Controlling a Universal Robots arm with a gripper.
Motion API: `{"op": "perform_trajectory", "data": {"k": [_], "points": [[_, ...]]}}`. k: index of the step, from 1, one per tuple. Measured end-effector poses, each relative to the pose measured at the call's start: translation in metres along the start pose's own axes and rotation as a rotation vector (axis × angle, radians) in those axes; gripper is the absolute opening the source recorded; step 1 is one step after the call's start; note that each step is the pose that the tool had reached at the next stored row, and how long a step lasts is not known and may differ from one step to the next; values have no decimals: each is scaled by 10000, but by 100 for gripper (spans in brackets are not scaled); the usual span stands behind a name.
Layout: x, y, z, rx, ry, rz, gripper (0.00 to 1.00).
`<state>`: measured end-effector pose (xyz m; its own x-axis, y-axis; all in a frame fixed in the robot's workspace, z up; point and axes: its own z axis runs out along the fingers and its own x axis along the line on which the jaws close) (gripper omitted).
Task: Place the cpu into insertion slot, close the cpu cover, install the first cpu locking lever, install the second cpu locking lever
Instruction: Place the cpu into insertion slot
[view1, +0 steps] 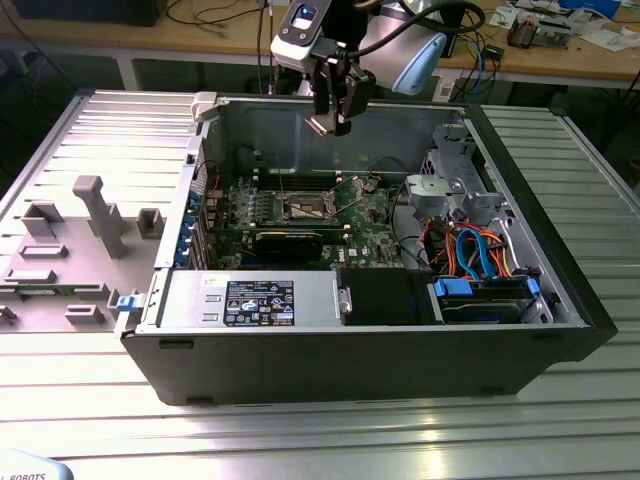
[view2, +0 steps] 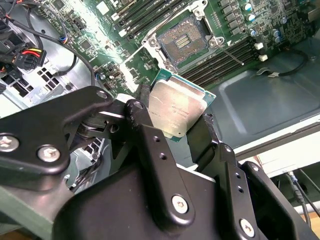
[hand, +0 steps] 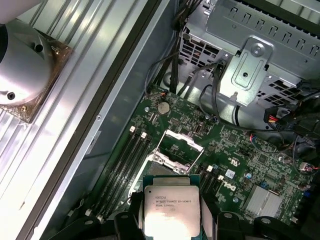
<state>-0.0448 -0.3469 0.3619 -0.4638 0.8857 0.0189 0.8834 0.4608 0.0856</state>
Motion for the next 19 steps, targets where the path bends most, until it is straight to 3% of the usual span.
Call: {"op": "perform_trajectory", "data": {"k": [7, 19], "points": [[0, -2, 23, -1, 0, 2, 54], [-4, -19, 222, 4, 3, 3, 54]]}}
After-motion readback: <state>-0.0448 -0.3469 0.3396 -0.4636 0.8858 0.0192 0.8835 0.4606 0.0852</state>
